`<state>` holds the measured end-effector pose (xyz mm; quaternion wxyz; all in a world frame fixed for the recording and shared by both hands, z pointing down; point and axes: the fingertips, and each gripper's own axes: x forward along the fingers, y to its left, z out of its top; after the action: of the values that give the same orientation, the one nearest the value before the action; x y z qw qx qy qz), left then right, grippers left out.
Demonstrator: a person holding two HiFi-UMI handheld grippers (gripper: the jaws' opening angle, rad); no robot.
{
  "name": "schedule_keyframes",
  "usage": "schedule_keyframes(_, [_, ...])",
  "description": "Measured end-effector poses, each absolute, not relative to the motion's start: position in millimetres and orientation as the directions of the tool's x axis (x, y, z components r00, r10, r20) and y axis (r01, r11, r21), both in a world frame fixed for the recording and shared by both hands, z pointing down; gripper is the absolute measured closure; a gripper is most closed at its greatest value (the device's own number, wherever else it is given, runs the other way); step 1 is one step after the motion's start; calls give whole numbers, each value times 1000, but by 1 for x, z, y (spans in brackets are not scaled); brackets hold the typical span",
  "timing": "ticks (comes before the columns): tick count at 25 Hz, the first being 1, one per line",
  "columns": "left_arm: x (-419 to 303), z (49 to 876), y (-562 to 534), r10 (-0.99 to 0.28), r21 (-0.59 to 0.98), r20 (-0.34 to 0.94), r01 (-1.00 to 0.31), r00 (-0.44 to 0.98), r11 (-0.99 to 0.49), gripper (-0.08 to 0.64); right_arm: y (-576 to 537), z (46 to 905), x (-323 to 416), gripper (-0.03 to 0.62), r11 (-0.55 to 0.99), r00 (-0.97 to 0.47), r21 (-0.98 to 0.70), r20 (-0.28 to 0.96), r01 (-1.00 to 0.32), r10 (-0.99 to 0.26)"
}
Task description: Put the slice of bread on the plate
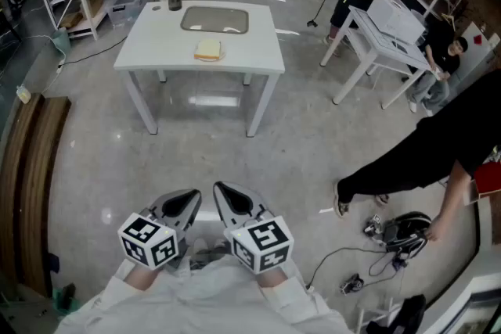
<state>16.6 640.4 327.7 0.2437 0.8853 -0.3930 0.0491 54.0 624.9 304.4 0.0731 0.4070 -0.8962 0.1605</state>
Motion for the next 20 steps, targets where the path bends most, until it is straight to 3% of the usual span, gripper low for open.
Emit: schedule_keyframes(20, [26,331,626,-667,415,275,-711,693,-568,551,615,315,57,578,628,-684,-269,269,-730,-678])
